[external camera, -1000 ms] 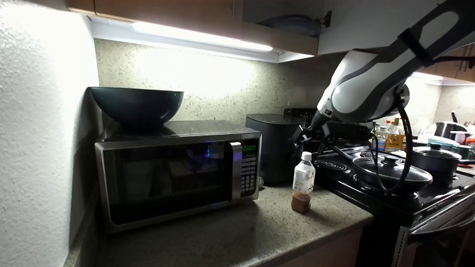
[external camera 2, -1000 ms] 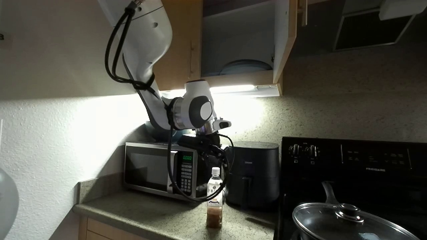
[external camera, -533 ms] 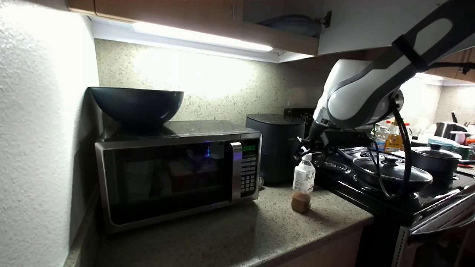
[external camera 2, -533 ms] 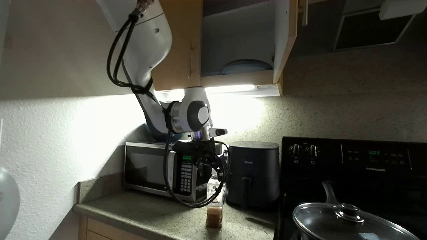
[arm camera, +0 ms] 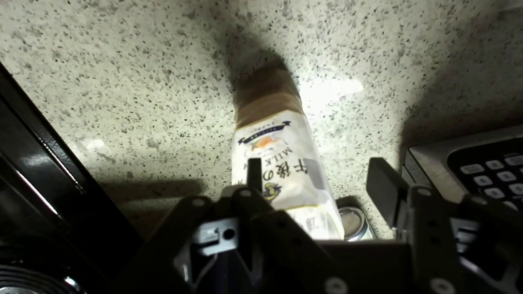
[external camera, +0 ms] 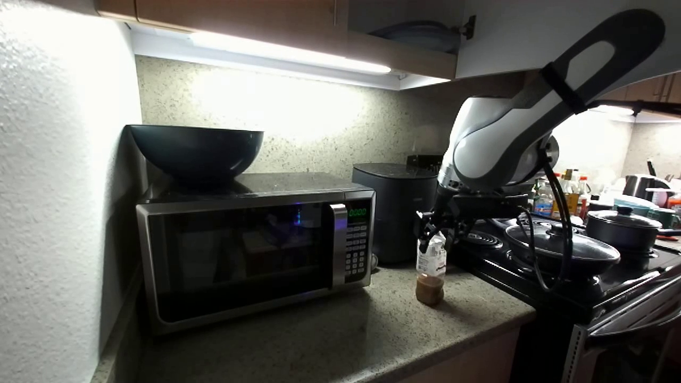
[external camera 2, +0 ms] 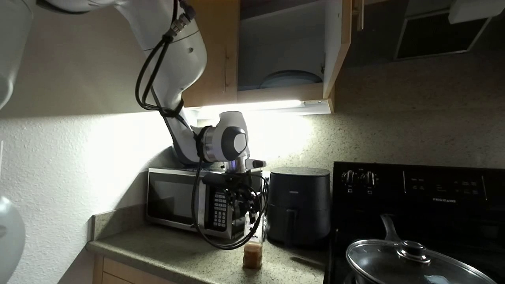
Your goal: Put the bottle into the cupboard
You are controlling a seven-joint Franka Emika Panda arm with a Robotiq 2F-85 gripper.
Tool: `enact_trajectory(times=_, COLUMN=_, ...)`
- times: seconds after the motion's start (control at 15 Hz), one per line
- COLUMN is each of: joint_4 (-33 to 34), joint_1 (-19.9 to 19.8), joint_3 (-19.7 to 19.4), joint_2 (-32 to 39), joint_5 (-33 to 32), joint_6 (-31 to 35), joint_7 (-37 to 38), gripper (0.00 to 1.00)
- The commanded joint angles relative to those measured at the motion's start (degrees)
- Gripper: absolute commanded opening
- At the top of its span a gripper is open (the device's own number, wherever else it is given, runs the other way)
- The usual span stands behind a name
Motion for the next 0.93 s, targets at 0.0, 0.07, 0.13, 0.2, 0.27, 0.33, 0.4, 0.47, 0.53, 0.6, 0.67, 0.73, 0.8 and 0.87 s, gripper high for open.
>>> enact_trajectory(times=0.0, joint_4=0.24, joint_1=0.16, joint_3=-0.27, joint_2=0.08, joint_5=0.08, joint_6=-0.1, joint_7=-0.2, gripper=0.69)
enact_trajectory(times=0.07, joint_4=0.32, joint_1=0.14, joint_3=-0.34, joint_2=0.09, joint_5=0.07, joint_6=-0.1, joint_7=-0.2, gripper=0.74)
enact_trajectory(times=0.13, joint_4=0.35, joint_1=0.13, joint_3=-0.4, joint_2=0.09, joint_5=0.06, joint_6=-0.11, joint_7=-0.2, gripper=0.8)
enact_trajectory(times=0.2, joint_4=0.35, joint_1=0.12, joint_3=-0.44, joint_2=0.09, joint_5=0.06, joint_6=-0.11, joint_7=-0.2, gripper=1.0)
enact_trajectory(times=0.27, joint_4=0.18, joint_1=0.01, joint_3=-0.62, joint_2=-0.35, joint_5=-0.25, joint_6=-0.15, joint_7=-0.27, gripper=1.0)
enact_trajectory(times=0.33, joint_4=0.17, joint_1=-0.12, joint_3=-0.75, joint_2=-0.51, joint_5=-0.26, joint_6=-0.03, joint_7=-0.53, gripper=1.0)
enact_trajectory(times=0.4, joint_4=0.27, joint_1=-0.14, joint_3=-1.13, joint_2=-0.52, joint_5=-1.18, joint_6=0.14, joint_7=0.16, gripper=1.0)
enact_trajectory(times=0.47, joint_4=0.35, joint_1=-0.18, joint_3=-1.45, joint_2=-0.55, joint_5=-1.76, joint_6=0.17, joint_7=0.62, gripper=1.0)
enact_trajectory(times=0.53, joint_4=0.44, joint_1=-0.25, joint_3=-1.8, joint_2=-0.58, joint_5=-2.32, joint_6=0.21, joint_7=0.87, gripper=1.0)
enact_trajectory(times=0.6, joint_4=0.61, joint_1=-0.28, joint_3=-2.24, joint_2=-0.53, joint_5=-3.09, joint_6=0.18, joint_7=1.44, gripper=1.0)
enact_trajectory(times=0.67, joint_4=0.88, joint_1=-0.35, joint_3=-2.6, joint_2=-0.27, joint_5=-3.47, joint_6=0.37, joint_7=1.59, gripper=1.0)
enact_trajectory(times=0.73, joint_4=1.21, joint_1=-0.37, joint_3=-2.86, joint_2=0.14, joint_5=-3.61, joint_6=0.7, joint_7=1.72, gripper=1.0)
enact_trajectory(times=0.8, joint_4=1.34, joint_1=-0.53, joint_3=-2.81, joint_2=0.54, joint_5=-2.53, joint_6=1.83, joint_7=0.63, gripper=1.0)
enact_trajectory(times=0.87, joint_4=1.7, joint_1=-0.81, joint_3=-2.22, joint_2=1.14, joint_5=0.38, joint_6=2.41, joint_7=-1.87, gripper=1.0)
